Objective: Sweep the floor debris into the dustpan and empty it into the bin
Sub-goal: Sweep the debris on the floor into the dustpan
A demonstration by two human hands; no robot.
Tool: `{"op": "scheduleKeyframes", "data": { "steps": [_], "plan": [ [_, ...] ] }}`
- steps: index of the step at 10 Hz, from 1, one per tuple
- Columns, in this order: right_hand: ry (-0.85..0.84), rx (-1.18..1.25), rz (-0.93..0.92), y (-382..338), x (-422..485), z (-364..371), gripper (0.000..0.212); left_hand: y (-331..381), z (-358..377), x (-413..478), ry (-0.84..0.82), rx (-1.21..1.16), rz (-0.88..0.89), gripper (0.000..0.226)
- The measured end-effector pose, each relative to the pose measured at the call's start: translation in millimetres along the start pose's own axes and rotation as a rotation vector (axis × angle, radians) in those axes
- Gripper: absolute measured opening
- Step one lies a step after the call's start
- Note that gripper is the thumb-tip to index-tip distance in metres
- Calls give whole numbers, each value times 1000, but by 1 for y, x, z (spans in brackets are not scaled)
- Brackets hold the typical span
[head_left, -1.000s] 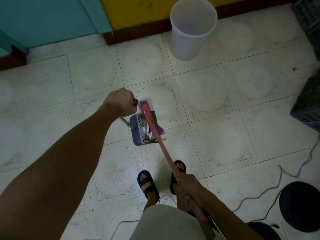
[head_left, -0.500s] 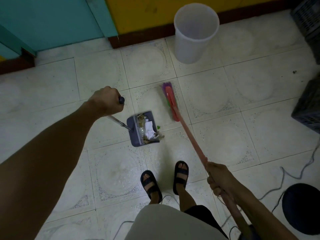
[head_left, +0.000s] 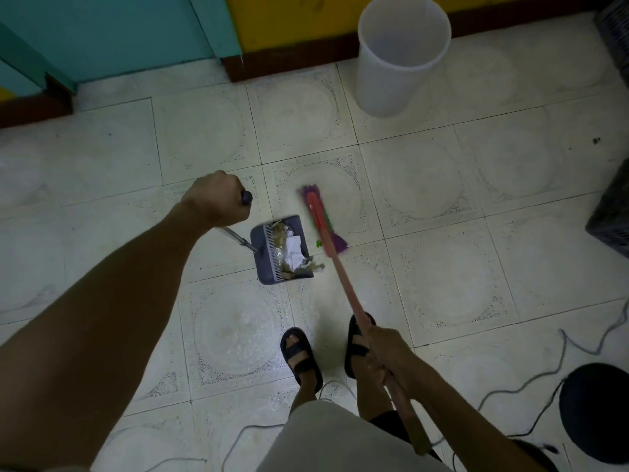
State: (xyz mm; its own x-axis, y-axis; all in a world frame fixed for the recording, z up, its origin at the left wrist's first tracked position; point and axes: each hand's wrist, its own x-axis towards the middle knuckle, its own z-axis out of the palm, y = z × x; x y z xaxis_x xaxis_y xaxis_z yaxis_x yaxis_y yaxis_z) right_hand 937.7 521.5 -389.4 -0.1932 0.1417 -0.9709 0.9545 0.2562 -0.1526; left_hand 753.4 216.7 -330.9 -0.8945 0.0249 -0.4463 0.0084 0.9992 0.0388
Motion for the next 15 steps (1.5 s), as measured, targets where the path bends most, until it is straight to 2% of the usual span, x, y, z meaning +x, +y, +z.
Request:
{"op": "scheduleKeyframes", "data": {
  "steps": [1,4,5,6,7,8,9,10,15],
  "plan": [
    [-27,-6,78,-1,-8,20,25,3,1,2,5,-1,9,35],
    [-99,-15,-45,9,-17,40,22,-1,5,-2,8,-13,17,37],
    [-56,45,40,8,-35,24,27,-1,4,-3,8,0,17,38],
    [-145,88,37,22,-33,-1,39,-5,5,-7,1,10,1,35],
    [-157,97,-31,30,-42,-27,41,-12,6,-12,-8,1,-17,37],
    [-81,99,-132,28,-51,-32,32,-8,5,-15,-8,-11,-8,36],
    [-32,104,-54,19,-46,-34,37,-4,5,-17,-11,0,-6,36],
    [21,50,-89,8,-38,-28,36,-12,2,-20,-28,-32,-26,34],
    [14,82,35,6,-15,-4,40,-50,3,-8,18,-32,-51,34]
  ]
}}
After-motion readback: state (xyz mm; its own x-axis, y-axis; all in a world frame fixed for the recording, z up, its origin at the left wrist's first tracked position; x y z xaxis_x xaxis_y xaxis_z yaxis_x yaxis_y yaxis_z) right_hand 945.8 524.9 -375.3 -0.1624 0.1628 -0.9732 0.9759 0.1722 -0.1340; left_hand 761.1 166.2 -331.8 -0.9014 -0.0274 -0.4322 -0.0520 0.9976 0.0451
